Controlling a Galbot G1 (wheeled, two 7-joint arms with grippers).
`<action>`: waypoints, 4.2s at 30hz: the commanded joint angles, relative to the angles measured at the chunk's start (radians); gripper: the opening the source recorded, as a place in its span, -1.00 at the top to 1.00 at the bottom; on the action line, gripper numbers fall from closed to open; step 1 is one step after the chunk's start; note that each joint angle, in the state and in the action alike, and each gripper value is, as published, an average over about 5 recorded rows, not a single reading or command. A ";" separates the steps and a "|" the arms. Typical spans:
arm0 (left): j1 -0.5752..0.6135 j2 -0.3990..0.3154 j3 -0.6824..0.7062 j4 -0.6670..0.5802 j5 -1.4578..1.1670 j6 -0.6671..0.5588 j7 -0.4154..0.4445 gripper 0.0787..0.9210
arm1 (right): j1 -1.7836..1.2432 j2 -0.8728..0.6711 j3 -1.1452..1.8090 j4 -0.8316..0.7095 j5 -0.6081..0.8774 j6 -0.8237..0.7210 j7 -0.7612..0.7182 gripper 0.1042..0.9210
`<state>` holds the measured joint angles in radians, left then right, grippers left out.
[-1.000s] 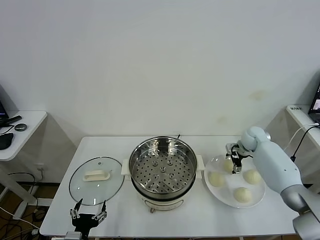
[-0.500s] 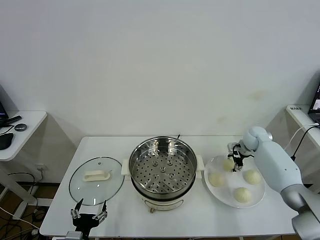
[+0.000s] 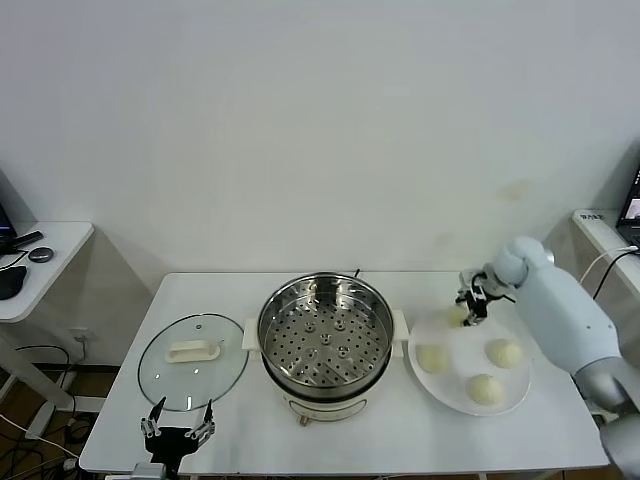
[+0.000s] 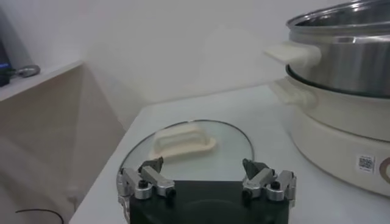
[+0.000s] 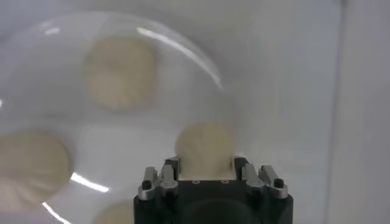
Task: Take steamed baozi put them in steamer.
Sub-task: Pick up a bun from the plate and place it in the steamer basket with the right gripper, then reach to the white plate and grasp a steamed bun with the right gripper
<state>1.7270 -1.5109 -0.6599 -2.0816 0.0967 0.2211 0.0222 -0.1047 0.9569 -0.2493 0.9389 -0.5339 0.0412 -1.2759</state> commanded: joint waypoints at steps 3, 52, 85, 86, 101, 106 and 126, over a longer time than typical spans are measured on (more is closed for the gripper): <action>0.004 -0.003 0.014 -0.009 0.014 -0.002 -0.017 -0.77 | 0.592 0.160 -0.551 -0.010 0.679 0.356 -0.094 -0.06; 0.013 -0.013 0.013 -0.014 -0.007 0.002 -0.032 -0.77 | 0.328 0.505 -0.507 -0.148 0.154 0.787 -0.143 -0.22; -0.003 0.019 0.005 -0.036 -0.024 0.029 -0.005 -0.77 | 0.614 -0.343 -0.682 0.499 0.758 -0.519 -0.095 -0.76; -0.002 0.022 0.002 -0.038 -0.027 0.030 -0.004 -0.77 | 0.558 -0.380 -0.659 0.531 0.733 -0.541 -0.089 -0.76; 0.021 0.022 -0.009 -0.038 -0.050 0.038 0.009 -0.77 | -0.176 -0.360 -0.159 0.516 0.204 -0.421 -0.043 -0.76; 0.024 0.021 -0.013 -0.035 -0.044 0.039 0.010 -0.77 | -0.214 -0.297 -0.136 0.481 0.179 -0.378 -0.054 -0.76; 0.032 0.012 -0.007 -0.032 -0.025 0.037 0.013 -0.77 | -0.212 -0.128 -0.143 0.355 0.159 -0.363 0.048 -0.76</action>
<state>1.7583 -1.4996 -0.6665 -2.1149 0.0711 0.2587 0.0354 -0.2806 0.7593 -0.4109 1.3509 -0.3349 -0.3272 -1.2634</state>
